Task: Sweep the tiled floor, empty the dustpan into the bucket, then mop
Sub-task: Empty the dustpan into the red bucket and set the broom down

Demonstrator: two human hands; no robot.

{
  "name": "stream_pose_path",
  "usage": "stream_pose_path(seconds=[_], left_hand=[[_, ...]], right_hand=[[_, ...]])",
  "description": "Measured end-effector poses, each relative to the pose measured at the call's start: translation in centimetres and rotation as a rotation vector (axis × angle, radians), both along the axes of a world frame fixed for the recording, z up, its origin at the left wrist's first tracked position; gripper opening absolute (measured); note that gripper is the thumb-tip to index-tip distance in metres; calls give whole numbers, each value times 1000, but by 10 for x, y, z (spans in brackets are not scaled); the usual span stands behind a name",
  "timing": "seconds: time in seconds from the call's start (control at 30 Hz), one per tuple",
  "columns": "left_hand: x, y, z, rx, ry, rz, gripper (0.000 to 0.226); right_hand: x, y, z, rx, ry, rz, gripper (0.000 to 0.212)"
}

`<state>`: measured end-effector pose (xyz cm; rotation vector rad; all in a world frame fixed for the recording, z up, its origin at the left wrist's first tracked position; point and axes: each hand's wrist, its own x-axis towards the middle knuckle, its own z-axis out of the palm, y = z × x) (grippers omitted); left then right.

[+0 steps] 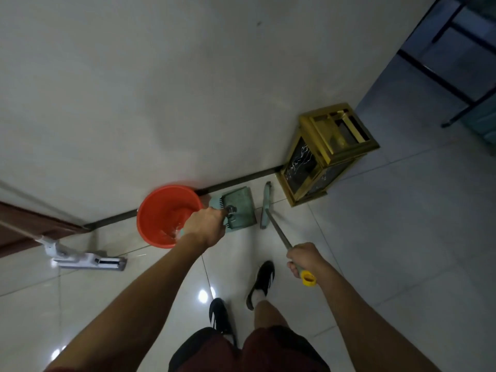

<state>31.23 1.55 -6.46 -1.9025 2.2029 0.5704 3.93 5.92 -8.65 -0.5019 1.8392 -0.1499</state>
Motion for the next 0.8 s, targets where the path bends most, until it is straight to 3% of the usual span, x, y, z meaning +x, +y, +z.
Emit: stream_pose_path(seconds=[0.37, 0.8], left_hand=[[-27, -69, -50, 87, -59, 48, 30], [-9, -51, -92, 171, -18, -22, 45]], right_hand=[[-13, -102, -24, 10, -49, 141, 12], [41, -104, -25, 6, -26, 242, 13]])
